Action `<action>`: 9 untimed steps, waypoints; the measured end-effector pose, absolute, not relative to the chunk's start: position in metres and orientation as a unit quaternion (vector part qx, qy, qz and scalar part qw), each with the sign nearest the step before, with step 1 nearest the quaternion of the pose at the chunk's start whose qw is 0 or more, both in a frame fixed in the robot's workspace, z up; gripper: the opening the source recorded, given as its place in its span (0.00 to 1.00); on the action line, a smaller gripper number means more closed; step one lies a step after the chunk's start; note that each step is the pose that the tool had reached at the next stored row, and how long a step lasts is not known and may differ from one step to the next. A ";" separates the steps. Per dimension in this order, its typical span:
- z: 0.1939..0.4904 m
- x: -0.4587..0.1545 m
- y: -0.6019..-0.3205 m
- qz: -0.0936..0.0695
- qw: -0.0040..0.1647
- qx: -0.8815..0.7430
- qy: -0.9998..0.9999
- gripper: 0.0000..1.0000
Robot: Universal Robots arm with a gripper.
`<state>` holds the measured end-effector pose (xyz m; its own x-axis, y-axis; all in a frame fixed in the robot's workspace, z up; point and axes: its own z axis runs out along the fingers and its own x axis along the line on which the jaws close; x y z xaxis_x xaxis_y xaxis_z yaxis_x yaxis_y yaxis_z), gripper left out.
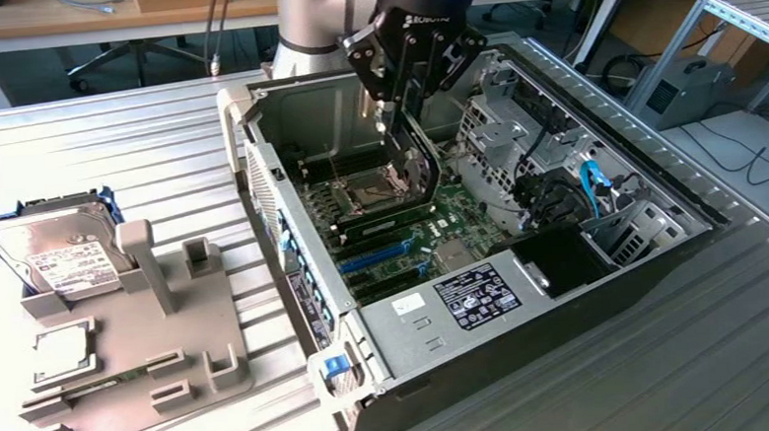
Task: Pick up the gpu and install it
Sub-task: 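Pick up the gpu and move the gpu toward the slot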
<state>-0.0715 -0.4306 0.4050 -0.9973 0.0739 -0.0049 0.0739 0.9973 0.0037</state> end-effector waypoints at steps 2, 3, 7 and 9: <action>0.403 -0.068 -0.430 0.002 0.002 0.037 0.999 0.26; 0.402 -0.066 -0.430 0.002 0.002 0.037 0.999 0.26; 0.398 -0.060 -0.430 0.001 0.002 0.037 0.999 0.26; 0.396 -0.057 -0.430 0.001 0.002 0.037 0.999 0.26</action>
